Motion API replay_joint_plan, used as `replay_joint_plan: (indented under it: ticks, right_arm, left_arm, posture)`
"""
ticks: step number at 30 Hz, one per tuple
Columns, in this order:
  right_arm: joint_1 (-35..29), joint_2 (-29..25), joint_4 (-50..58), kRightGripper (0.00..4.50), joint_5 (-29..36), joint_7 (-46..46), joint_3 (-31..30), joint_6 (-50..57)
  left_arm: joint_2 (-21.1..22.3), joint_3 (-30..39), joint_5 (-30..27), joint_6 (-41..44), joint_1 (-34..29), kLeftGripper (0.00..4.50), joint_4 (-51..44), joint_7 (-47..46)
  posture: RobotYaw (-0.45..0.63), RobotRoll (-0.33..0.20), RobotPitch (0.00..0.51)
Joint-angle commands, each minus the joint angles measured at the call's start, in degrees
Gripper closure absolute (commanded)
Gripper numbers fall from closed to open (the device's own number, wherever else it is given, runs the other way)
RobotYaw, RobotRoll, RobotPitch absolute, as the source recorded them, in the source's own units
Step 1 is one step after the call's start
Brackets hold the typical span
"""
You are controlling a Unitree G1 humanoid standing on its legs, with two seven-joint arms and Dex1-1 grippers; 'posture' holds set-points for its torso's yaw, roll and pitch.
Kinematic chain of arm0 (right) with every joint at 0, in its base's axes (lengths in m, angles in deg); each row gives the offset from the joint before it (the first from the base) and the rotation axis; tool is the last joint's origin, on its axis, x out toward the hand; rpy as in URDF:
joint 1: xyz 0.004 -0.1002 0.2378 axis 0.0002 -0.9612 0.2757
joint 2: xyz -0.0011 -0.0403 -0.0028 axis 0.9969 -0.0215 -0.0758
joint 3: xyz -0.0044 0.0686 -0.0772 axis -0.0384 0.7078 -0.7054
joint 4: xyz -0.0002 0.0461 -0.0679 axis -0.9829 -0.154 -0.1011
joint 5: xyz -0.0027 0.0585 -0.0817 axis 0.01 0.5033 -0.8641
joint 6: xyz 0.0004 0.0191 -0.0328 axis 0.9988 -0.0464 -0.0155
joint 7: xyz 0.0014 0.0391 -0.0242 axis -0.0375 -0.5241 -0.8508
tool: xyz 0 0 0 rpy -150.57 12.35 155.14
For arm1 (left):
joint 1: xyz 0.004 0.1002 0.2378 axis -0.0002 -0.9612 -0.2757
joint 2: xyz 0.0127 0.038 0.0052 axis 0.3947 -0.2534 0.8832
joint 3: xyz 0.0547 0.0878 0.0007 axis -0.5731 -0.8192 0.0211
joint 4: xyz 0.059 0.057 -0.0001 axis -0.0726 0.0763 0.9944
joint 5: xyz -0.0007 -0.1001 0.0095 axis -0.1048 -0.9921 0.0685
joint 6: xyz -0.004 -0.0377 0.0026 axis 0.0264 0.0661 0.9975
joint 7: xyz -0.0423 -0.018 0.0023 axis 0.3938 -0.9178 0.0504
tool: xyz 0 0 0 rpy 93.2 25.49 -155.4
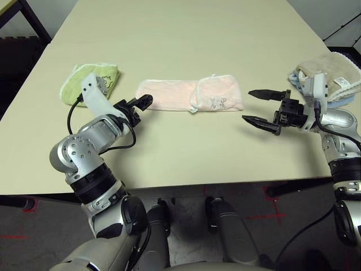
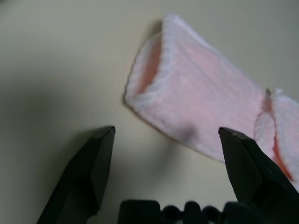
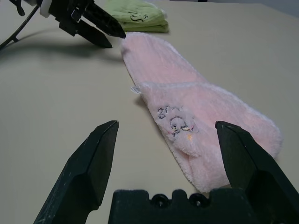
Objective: Fold the towel and set it aside.
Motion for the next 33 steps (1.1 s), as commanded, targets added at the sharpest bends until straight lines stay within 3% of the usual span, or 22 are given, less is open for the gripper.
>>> replay_joint_plan:
  ticks: [1,11,22,26,33]
  right_arm:
    - [-0.3,-0.8,0.8,0.03,-0.3,-0.1,0.0,-0.2]
    - [0.0,-0.9,0.9,0.03,-0.3,-0.2,-0.1,0.0]
    - [-0.4,-1.3,0.7,0.03,-0.8,-0.7,0.1,-0.7]
    - [-0.4,-1.5,-0.1,0.00,-1.2,-0.9,0.0,-1.6]
    - [0.7,-1.2,-2.2,0.00,-2.0,-1.1,-0.1,-3.1]
  left_arm:
    - [1.1,-0.7,1.4,-1.9,0.2,0.00,3.1,-0.9]
    - [4.0,-4.4,1.7,-9.8,3.7,0.00,13.6,0.1]
    - [3.5,-8.8,1.2,-16.3,5.3,0.00,20.8,0.8]
    - [4.3,-9.8,1.0,-15.6,4.9,0.96,20.7,1.0]
    - [5.5,-9.5,0.2,-12.0,2.5,3.75,17.0,0.3]
  posture:
    - [-0.16,0.000,0.223]
    - [-0.19,0.000,0.238]
    - [-0.21,0.000,0.241]
    - [-0.21,0.000,0.244]
    - [-0.20,0.000,0.244]
